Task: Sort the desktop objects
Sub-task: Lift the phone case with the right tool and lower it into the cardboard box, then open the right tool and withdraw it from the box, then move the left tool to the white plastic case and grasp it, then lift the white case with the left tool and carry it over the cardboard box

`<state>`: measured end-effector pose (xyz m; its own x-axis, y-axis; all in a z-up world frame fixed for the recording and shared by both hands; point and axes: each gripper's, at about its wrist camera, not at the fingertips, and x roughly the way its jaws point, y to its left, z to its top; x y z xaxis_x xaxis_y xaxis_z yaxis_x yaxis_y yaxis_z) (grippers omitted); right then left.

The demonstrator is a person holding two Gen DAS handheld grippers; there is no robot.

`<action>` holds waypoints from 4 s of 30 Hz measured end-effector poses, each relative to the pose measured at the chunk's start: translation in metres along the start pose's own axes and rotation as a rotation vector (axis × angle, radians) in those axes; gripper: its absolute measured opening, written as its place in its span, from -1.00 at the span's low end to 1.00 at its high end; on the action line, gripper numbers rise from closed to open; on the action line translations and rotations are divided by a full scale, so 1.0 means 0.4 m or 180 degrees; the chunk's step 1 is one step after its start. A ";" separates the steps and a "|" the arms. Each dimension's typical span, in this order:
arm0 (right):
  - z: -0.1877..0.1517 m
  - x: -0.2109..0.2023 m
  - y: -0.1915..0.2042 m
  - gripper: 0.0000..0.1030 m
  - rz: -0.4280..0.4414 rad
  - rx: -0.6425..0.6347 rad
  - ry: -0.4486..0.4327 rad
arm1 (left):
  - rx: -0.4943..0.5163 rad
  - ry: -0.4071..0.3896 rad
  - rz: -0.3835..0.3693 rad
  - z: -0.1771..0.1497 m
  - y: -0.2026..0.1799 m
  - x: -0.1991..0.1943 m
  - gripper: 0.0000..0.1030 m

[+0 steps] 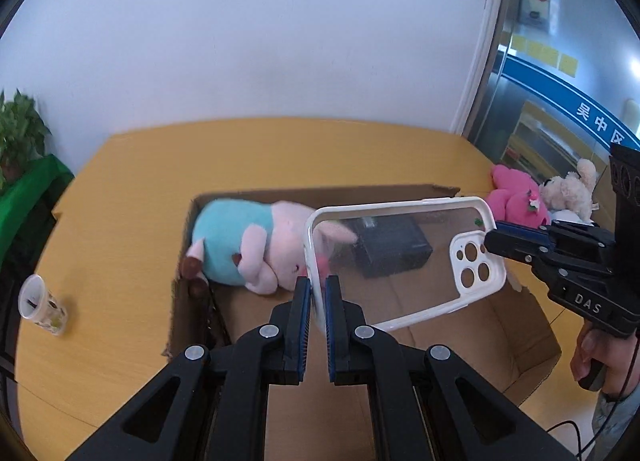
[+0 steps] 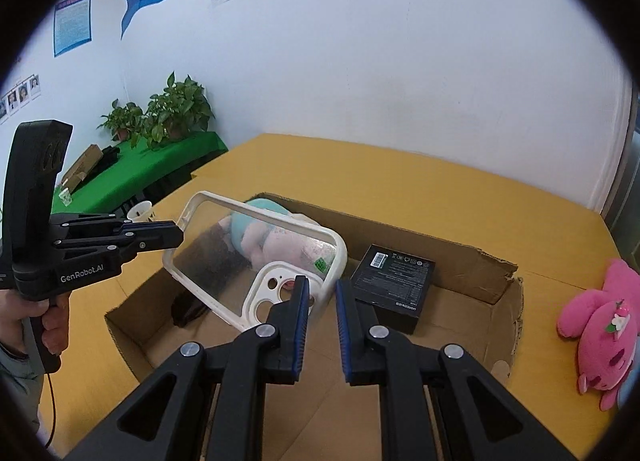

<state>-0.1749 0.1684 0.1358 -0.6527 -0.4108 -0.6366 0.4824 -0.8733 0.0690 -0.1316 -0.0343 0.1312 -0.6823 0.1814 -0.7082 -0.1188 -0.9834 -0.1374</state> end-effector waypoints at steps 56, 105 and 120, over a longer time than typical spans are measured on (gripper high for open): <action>-0.384 -0.347 0.188 0.62 -0.0830 0.0383 -0.0159 | 0.0224 -0.1099 0.0702 -0.377 -0.192 -0.384 0.99; -0.622 -0.127 0.386 0.05 0.0583 -0.0805 0.1102 | -0.0615 0.0684 -0.0654 -0.639 -0.026 -0.121 0.09; -0.621 -0.140 0.404 0.16 0.0324 -0.0875 0.0863 | -0.0530 0.0512 -0.0554 -0.600 -0.086 -0.165 -0.26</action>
<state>0.0847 0.1154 -0.0083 -0.4331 -0.3755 -0.8194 0.6991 -0.7137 -0.0424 0.0906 -0.0101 0.0162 -0.5372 0.3596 -0.7629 -0.0948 -0.9246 -0.3690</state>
